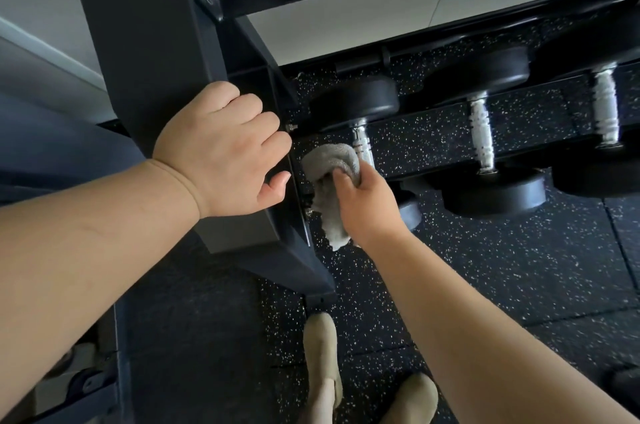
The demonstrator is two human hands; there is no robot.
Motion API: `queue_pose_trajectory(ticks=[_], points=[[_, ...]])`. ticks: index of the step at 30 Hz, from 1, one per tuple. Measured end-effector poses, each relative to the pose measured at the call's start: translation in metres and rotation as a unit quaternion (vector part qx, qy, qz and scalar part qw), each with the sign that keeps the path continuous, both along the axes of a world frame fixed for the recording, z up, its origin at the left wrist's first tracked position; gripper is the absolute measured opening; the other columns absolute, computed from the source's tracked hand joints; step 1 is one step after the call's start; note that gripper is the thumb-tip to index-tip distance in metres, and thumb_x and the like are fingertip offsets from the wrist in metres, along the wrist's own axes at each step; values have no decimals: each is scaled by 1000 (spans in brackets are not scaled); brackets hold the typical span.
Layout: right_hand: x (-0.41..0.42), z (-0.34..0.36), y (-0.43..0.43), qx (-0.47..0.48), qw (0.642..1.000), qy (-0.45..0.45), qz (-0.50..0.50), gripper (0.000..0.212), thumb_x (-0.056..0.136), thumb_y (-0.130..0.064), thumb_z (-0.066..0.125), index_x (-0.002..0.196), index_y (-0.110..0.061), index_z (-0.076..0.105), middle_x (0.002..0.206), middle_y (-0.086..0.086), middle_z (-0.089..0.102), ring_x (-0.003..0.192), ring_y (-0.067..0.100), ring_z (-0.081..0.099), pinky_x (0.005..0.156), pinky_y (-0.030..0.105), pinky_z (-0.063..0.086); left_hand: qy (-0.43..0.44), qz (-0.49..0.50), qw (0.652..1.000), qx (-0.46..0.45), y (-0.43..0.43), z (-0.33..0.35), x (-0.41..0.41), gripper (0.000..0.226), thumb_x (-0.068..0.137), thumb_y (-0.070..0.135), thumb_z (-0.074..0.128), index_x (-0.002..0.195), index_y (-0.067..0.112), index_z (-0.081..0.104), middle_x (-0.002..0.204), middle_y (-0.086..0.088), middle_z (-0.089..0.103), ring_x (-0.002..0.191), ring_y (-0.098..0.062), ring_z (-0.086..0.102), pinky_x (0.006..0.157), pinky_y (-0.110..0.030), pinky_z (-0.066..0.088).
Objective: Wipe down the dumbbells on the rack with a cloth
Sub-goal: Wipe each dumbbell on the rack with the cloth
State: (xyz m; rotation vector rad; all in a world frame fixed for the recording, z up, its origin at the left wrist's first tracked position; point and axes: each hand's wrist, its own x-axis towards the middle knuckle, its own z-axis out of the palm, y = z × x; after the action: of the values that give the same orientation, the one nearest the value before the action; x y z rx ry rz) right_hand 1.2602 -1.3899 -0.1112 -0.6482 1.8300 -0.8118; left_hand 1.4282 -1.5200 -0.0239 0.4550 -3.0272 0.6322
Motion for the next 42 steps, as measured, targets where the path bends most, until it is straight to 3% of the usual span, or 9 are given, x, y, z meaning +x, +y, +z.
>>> queue_pose_trajectory(ticks=[4, 7, 12, 15, 22, 25, 29, 36, 42], points=[[-7, 17, 0, 24, 999, -14, -24, 36, 103, -36, 54, 132, -18, 43, 101, -2, 62, 87, 12, 61, 67, 29, 46, 4, 3, 1000, -1, 1, 1, 0, 35, 93, 41, 45, 76, 13, 55, 68, -4, 40, 67, -30, 42, 74, -44, 35], [-13, 31, 4, 46, 998, -39, -30, 35, 102, -24, 51, 131, -17, 34, 101, 0, 57, 82, 8, 54, 64, 29, 43, 4, 0, 1000, 0, 3, 1, 1, 38, 95, 42, 42, 78, 12, 58, 69, -5, 46, 69, -31, 46, 75, -44, 38], [-22, 58, 22, 52, 998, 14, 24, 33, 102, -27, 51, 134, -25, 45, 106, -3, 60, 88, 10, 58, 67, 30, 45, -28, 18, 999, 16, 5, 7, 1, 43, 96, 45, 39, 81, 11, 61, 71, -6, 52, 73, -32, 50, 77, -45, 41], [-26, 78, 35, 36, 994, 77, 65, 20, 103, -33, 52, 121, -27, 54, 96, -7, 64, 82, 10, 61, 64, 28, 47, -42, 25, 998, 28, 7, 7, 1, 44, 94, 48, 43, 84, 12, 67, 75, -5, 58, 76, -31, 54, 82, -45, 41], [-38, 167, 72, 56, 935, 271, 221, 23, 102, -50, 49, 105, -28, 57, 81, -4, 65, 68, 19, 65, 61, 42, 61, -261, 123, 952, 100, 29, 68, -20, 60, 95, 68, 33, 116, 27, 71, 105, 4, 70, 106, -23, 58, 102, -45, 39], [-50, 212, 88, 77, 899, 334, 273, 21, 104, -45, 48, 105, -27, 56, 82, -3, 63, 67, 18, 61, 60, 40, 59, -146, 190, 923, 302, 62, 104, -27, 45, 99, 58, 50, 129, 28, 65, 120, 2, 69, 117, -24, 56, 102, -43, 44], [-62, 262, 104, 92, 885, 368, 270, 18, 104, -43, 46, 101, -27, 53, 85, -1, 64, 69, 20, 60, 64, 41, 60, -3, 204, 888, 412, 113, 163, -40, 37, 99, 48, 57, 131, 30, 64, 126, 8, 68, 119, -20, 60, 102, -43, 49], [-94, 360, 117, 71, 900, 374, 212, 18, 102, -46, 46, 97, -34, 59, 79, -7, 65, 68, 15, 64, 71, 38, 59, -72, 239, 867, 431, 120, 255, -52, 44, 100, 55, 51, 141, 39, 55, 136, 11, 64, 114, -19, 64, 97, -43, 54], [-127, 430, 116, 18, 907, 390, 157, 17, 99, -36, 53, 86, -27, 60, 85, -6, 62, 78, 16, 59, 75, 39, 55, -69, 252, 873, 411, 85, 336, -78, 47, 101, 60, 50, 142, 38, 54, 137, 10, 63, 120, -18, 61, 102, -42, 52]])
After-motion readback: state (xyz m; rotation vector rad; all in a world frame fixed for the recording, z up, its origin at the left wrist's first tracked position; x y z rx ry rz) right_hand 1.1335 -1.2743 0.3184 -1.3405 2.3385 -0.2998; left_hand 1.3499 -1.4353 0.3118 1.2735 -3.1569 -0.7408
